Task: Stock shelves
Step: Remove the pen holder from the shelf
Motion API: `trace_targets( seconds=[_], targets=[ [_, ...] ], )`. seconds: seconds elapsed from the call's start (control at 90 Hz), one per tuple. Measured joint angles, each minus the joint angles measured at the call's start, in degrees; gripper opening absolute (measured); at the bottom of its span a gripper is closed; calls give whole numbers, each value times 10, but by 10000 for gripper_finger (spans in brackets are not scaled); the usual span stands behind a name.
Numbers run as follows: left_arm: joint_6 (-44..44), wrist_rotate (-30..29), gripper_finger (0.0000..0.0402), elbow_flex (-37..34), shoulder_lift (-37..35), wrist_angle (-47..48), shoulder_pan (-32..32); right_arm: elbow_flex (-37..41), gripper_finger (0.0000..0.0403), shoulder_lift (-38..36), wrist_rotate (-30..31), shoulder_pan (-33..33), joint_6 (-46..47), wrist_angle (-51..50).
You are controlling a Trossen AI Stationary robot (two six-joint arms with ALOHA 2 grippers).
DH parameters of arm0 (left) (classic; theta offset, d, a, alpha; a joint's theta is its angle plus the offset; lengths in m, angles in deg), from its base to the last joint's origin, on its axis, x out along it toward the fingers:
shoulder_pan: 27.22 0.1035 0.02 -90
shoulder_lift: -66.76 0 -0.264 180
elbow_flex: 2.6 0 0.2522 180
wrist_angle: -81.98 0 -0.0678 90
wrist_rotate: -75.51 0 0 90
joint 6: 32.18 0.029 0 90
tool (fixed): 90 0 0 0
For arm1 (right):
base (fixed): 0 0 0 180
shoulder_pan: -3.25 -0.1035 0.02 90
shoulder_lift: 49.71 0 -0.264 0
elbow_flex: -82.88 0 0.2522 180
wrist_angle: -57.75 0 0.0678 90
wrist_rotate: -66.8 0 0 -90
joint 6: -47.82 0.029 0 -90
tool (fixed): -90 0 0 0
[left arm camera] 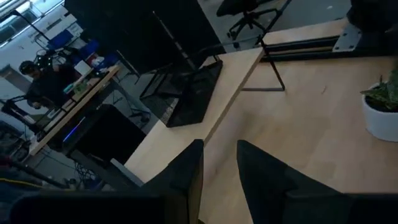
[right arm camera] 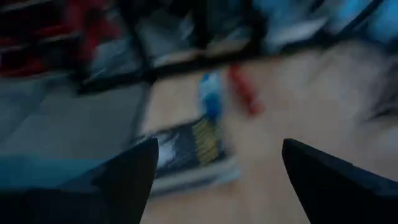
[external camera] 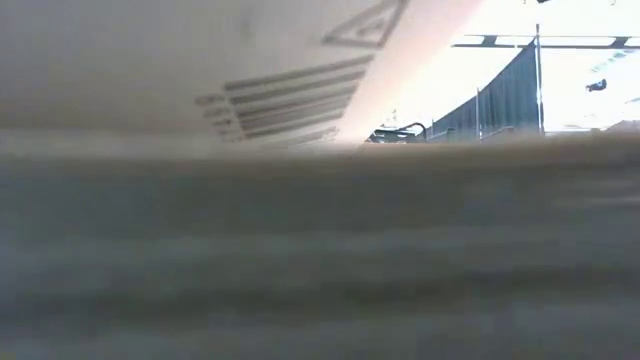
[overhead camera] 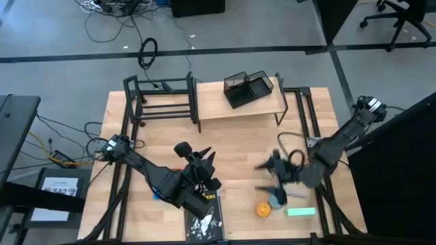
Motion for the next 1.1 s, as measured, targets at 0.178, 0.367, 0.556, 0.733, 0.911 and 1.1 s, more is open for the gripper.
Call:
trace_targets(
  seconds=[0.178, 0.367, 0.556, 0.733, 0.911, 1.1],
  targets=[
    [27, 23, 81, 0, 1, -1, 5, -24, 307, -30, -75, 152, -179, -26],
    [60, 29, 81, 0, 1, 0, 4, -62, 307, -7, -215, 370, -292, -111],
    [125, 131, 81, 0, 1, 2, 2, -65, 307, 53, -357, 556, -367, -108],
    [139, 178, 81, 0, 1, 2, -5, -65, 300, 116, -443, 648, -419, -70],
    [139, 176, 81, 0, 1, 2, -4, -67, 263, 163, -460, 681, -440, -38],
    [139, 176, 81, 0, 1, 2, -4, -68, 185, 178, -470, 683, -446, -32]
  ],
)
